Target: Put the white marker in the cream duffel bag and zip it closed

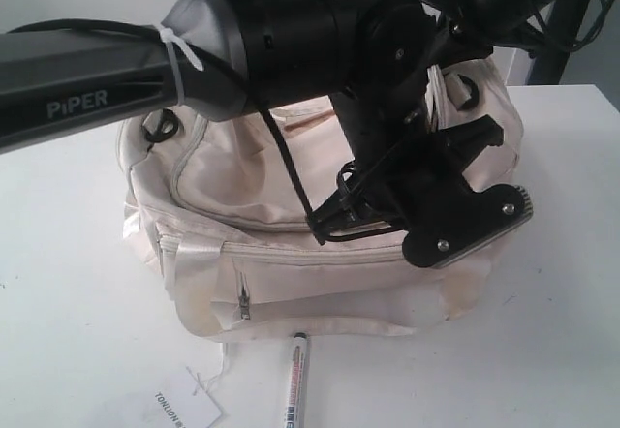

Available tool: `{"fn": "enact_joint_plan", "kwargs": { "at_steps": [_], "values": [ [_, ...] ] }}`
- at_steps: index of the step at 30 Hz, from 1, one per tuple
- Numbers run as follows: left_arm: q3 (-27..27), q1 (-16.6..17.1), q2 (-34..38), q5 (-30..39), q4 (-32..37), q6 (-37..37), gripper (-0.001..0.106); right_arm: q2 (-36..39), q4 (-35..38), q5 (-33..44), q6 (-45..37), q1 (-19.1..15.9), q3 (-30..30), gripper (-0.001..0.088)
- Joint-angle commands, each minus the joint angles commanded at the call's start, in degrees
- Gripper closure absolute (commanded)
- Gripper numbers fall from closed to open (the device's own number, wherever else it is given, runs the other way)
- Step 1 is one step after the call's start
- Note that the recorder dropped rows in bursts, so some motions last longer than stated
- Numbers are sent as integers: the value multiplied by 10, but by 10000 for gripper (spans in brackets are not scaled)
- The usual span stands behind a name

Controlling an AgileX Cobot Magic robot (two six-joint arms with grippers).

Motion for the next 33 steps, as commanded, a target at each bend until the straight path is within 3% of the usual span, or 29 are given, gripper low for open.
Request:
{"fn": "enact_joint_plan", "kwargs": {
  "at_steps": [6, 10, 27, 33],
  "values": [
    [0, 0, -16, 48, -9, -13, 1053, 0, 0, -3, 0, 0, 0, 868],
    [0, 0, -21, 88, -9, -60, 1053, 0, 0, -4, 0, 0, 0, 868],
    [-3, 1, -29, 63, -5, -456, 1053, 0, 0, 4, 0, 0, 0, 868],
    [-3, 1, -29, 48, -3, -490, 1053, 0, 0, 4, 0, 0, 0, 868]
  ]
}}
